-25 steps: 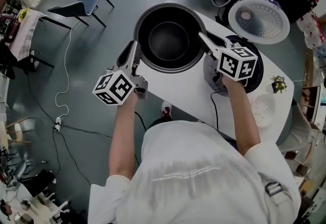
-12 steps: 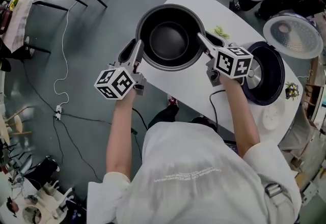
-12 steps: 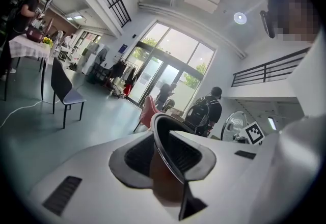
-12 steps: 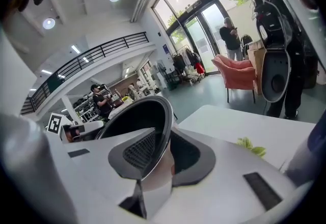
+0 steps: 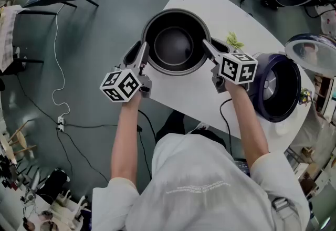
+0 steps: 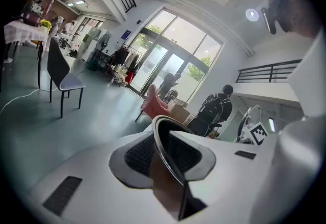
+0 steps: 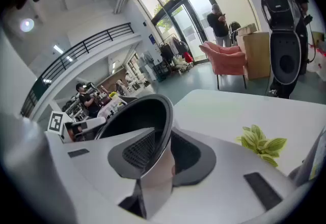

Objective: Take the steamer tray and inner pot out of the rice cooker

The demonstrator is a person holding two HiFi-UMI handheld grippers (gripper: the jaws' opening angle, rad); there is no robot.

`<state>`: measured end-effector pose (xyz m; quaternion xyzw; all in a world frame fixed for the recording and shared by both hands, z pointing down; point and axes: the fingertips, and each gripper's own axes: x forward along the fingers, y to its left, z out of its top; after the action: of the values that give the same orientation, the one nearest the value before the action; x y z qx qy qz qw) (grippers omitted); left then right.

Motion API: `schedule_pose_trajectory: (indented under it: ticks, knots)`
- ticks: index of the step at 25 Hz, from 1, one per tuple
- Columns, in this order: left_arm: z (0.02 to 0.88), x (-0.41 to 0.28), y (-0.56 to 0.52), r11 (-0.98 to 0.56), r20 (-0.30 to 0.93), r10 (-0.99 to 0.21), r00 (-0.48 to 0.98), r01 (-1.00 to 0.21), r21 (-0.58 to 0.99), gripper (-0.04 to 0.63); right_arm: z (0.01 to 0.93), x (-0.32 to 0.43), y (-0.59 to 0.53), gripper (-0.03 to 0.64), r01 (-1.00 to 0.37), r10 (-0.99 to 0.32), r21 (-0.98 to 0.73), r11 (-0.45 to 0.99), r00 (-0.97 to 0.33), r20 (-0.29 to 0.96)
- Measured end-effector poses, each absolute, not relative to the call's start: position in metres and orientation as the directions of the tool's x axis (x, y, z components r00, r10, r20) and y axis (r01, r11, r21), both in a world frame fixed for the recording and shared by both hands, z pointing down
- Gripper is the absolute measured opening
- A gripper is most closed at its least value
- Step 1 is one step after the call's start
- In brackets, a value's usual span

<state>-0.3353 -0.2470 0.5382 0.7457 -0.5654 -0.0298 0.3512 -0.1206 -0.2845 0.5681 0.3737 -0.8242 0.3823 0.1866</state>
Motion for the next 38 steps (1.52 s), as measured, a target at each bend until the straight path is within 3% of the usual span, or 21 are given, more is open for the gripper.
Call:
schedule_pose_trajectory:
  ticks: [20,23,28,38]
  knots:
    - [0.554,-0.299,-0.343,-0.216,0.407,-0.840,0.358,-0.910,0.354,0.092,0.579,-0.086,-0.367,0.100,-0.863,-0.614,-0.397,0.314,-0.503,0.608]
    - [0.553,-0.298,-0.341,-0.228,0.408,-0.837,0.364,-0.911,0.345,0.098,0.576,-0.085,-0.367,0.103,-0.848,-0.610,-0.417,0.328,-0.527,0.592]
    - [0.533,-0.298,-0.328,-0.248,0.398,-0.849,0.348,-0.927,0.281,0.144,0.555,-0.075,-0.356,0.164,-0.841,-0.645,-0.417,0.344,-0.535,0.546]
    - [0.467,-0.251,-0.260,-0.362,0.352,-0.855,0.380,-0.925,0.117,0.121,0.483,-0.029,-0.283,0.132,-0.852,-0.720,-0.317,0.416,-0.522,0.457]
